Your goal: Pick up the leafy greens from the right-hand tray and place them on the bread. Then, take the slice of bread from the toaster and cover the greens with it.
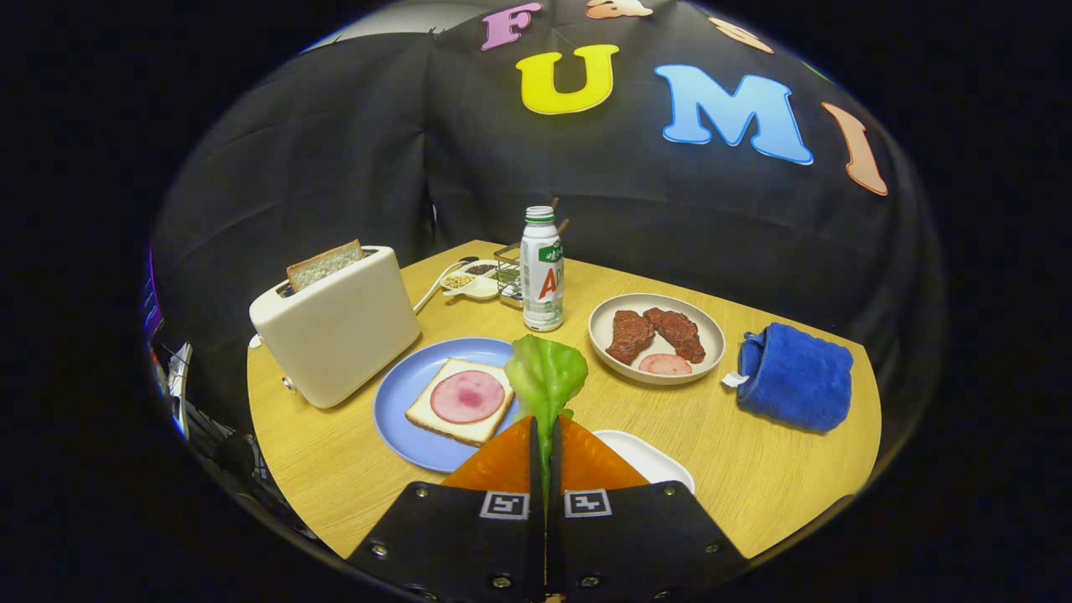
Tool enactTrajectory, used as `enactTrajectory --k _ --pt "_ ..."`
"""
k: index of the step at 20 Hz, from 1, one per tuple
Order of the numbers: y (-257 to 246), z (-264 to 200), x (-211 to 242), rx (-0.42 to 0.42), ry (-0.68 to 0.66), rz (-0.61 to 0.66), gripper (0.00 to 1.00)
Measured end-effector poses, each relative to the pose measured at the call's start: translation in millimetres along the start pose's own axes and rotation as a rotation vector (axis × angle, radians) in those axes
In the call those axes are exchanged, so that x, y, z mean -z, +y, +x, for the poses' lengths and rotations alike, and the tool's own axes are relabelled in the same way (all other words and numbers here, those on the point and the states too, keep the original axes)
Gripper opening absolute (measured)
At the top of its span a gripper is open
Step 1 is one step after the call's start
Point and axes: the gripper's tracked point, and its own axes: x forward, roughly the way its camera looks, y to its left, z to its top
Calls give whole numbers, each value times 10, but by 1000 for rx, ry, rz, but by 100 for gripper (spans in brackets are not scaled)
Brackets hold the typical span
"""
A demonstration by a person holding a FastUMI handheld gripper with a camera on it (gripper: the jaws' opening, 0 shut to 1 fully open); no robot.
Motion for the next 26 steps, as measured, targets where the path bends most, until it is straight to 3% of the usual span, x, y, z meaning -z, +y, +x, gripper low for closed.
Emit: enactTrajectory --k 14,23,25,26 --pt "917 624 -94 -150 39 -44 1" --pt "951 894 0 -101 59 -61 1" --pt "841 923 -7 -50 59 -80 18" --pt "796 929 -2 -29 53 -88 21"
